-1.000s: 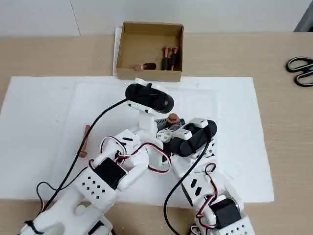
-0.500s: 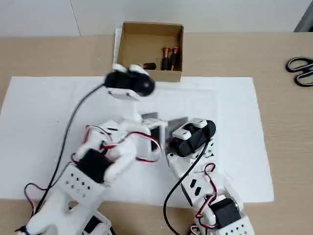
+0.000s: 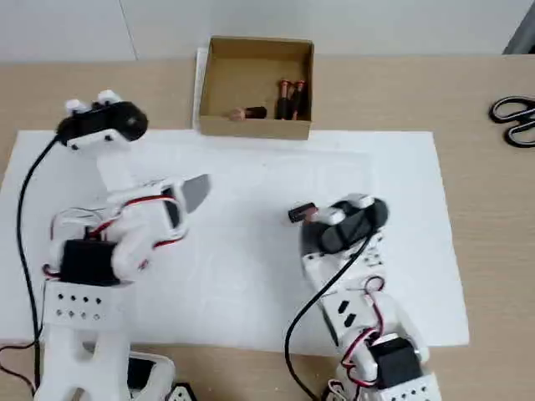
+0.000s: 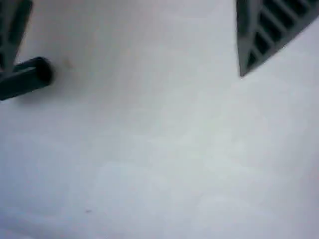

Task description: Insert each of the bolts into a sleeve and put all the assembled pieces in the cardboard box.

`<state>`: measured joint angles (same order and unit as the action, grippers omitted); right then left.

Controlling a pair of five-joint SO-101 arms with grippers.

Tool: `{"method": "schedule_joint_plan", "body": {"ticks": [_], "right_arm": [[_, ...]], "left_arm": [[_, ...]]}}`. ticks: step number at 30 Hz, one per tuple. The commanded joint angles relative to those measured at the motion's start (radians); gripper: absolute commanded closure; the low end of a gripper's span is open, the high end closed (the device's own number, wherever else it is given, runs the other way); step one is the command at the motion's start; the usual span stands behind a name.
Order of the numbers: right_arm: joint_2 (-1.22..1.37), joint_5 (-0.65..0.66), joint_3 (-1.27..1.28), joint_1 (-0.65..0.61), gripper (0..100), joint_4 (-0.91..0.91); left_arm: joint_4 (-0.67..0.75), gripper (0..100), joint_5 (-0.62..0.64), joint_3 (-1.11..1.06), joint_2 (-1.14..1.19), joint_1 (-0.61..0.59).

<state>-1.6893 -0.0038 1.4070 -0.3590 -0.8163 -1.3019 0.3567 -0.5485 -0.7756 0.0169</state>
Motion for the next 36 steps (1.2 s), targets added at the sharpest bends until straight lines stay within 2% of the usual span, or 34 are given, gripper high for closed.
{"method": "schedule_joint_plan", "body": {"ticks": [1, 7, 17, 23, 30, 36], "right_arm": [[0.163, 0.038, -0.281, 0.035, 94.6, -0.021], [0.68, 0.034, -0.72, 0.036, 94.6, 0.088], [1.57, 0.034, -1.192, 0.035, 94.6, 0.613], [2.038, 0.038, -1.527, 0.035, 94.6, 0.806], [2.431, 0.038, -1.858, 0.033, 94.4, 0.828], [2.545, 0.04, -1.942, 0.031, 92.0, 0.759]], "left_arm": [[-0.009, 73, -0.133, -0.005, -0.026, -0.034], [-0.011, 73, -0.133, -0.015, -0.026, -0.038], [-0.048, 73, -0.137, -0.019, -0.026, -0.038], [-0.043, 73, -0.138, -0.048, -0.026, -0.038], [-0.044, 73, -0.14, -0.048, -0.026, -0.04], [-0.041, 73, -0.14, -0.05, -0.026, -0.034]]}}
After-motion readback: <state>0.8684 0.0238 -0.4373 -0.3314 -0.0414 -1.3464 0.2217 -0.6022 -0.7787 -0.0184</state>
